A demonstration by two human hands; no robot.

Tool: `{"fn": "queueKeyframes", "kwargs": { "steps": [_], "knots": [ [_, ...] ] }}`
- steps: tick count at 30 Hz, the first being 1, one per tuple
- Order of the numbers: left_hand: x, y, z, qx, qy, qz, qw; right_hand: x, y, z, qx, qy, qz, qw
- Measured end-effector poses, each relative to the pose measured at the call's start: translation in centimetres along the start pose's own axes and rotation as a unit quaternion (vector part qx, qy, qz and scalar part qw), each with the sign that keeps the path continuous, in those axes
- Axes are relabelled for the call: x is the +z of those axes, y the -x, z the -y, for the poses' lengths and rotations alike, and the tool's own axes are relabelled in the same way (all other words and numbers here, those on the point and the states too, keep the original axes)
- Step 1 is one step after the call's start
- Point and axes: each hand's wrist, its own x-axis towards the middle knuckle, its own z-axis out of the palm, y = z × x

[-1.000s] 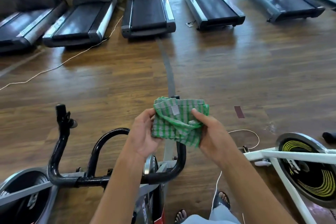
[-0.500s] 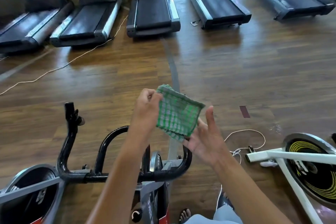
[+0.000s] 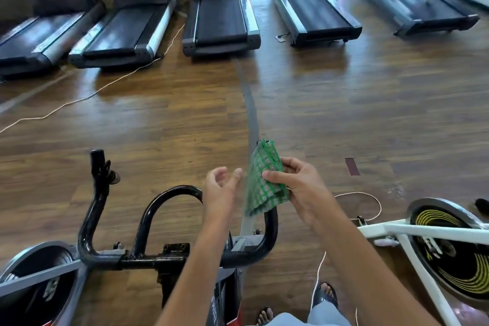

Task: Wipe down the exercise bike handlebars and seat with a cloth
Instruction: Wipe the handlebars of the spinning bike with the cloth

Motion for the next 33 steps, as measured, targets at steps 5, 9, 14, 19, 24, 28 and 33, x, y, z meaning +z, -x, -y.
{"fn": "queueKeyframes", "kwargs": {
  "steps": [5, 9, 14, 19, 24, 28, 33],
  "knots": [
    [1.5, 2.9, -2.0, 0.062, 0.037, 0.113, 0.991, 0.3, 0.1, -0.2, -0.015, 0.077, 0.0, 0.997],
    [1.2, 2.7, -2.0, 0.085, 0.019, 0.186, 0.979, -1.2, 0.0, 1.1, 0.039, -0.012, 0.075, 0.996],
    [1.4, 2.1, -1.8, 0.123, -0.007, 0.173, 0.977, -2.1, 0.1, 0.8, 0.045, -0.051, 0.127, 0.99],
    [1.7, 2.2, -1.9, 0.115, 0.037, 0.118, 0.986, -1.3, -0.1, 0.5, 0.032, -0.067, 0.049, 0.996],
    [1.0, 3.0, -2.5, 0.163, 0.027, 0.112, 0.98, -1.2, 0.2, 1.5, 0.018, -0.07, -0.004, 0.997],
    [1.9, 4.0, -2.0, 0.229, -0.091, 0.096, 0.964, -0.6, 0.3, 1.7, 0.054, -0.084, 0.002, 0.995],
    [2.8, 4.0, -1.5, 0.262, -0.156, 0.118, 0.945, -0.2, 0.3, 2.0, 0.063, -0.07, 0.03, 0.995]
  ]
}}
